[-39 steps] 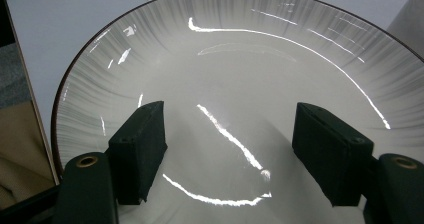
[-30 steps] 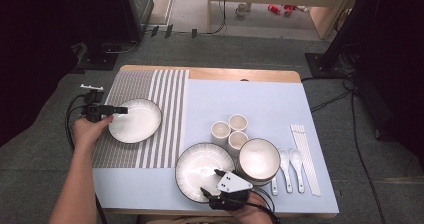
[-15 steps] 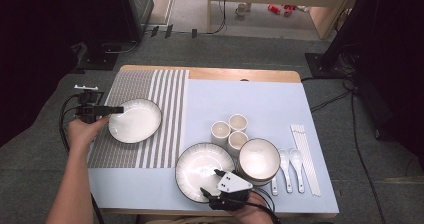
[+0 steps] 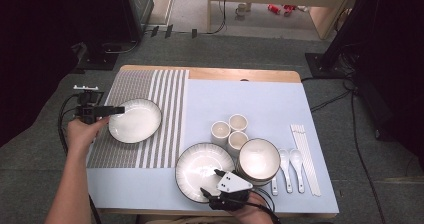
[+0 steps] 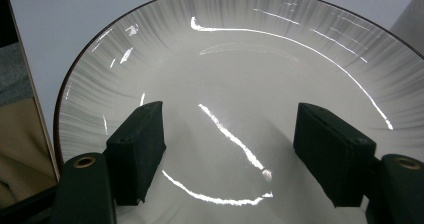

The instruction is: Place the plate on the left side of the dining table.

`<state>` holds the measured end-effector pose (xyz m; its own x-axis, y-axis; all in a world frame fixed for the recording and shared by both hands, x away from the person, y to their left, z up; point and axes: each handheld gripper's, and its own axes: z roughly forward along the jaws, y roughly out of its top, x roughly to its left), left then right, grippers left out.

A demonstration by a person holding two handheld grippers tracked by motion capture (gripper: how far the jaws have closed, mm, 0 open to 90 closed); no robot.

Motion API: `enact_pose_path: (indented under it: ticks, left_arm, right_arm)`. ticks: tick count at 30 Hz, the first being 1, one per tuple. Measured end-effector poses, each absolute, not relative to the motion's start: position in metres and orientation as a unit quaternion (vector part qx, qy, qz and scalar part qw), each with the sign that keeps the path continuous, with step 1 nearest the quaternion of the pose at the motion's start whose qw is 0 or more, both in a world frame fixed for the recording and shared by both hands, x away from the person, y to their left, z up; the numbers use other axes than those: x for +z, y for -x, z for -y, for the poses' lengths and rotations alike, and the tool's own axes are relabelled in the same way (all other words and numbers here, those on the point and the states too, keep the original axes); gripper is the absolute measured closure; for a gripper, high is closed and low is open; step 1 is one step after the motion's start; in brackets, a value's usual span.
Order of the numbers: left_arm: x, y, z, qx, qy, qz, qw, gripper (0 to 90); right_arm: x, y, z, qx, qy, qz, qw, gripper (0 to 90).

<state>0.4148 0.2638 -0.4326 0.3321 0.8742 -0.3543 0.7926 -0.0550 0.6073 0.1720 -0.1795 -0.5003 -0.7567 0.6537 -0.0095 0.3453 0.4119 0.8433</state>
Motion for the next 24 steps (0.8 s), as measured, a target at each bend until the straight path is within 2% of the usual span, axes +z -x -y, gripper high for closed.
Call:
enact_pose_path:
  ticks: [6, 10, 24]
  left_arm:
    - [-0.431, -0.41, -0.258, 0.054, -0.731, -0.568, 0.374, 38.4]
    - [-0.43, -0.408, -0.255, 0.032, -0.729, -0.573, 0.373, 39.8]
    - [-0.426, -0.397, -0.245, 0.051, -0.74, -0.555, 0.376, 36.8]
  right_arm:
    - [-0.5, -0.172, 0.18, 0.449, -0.304, -0.822, 0.172, 28.5]
    - [-0.5, -0.172, 0.18, 0.449, -0.304, -0.823, 0.172, 28.5]
    - [-0.5, -0.172, 0.18, 0.449, -0.304, -0.823, 0.172, 28.5]
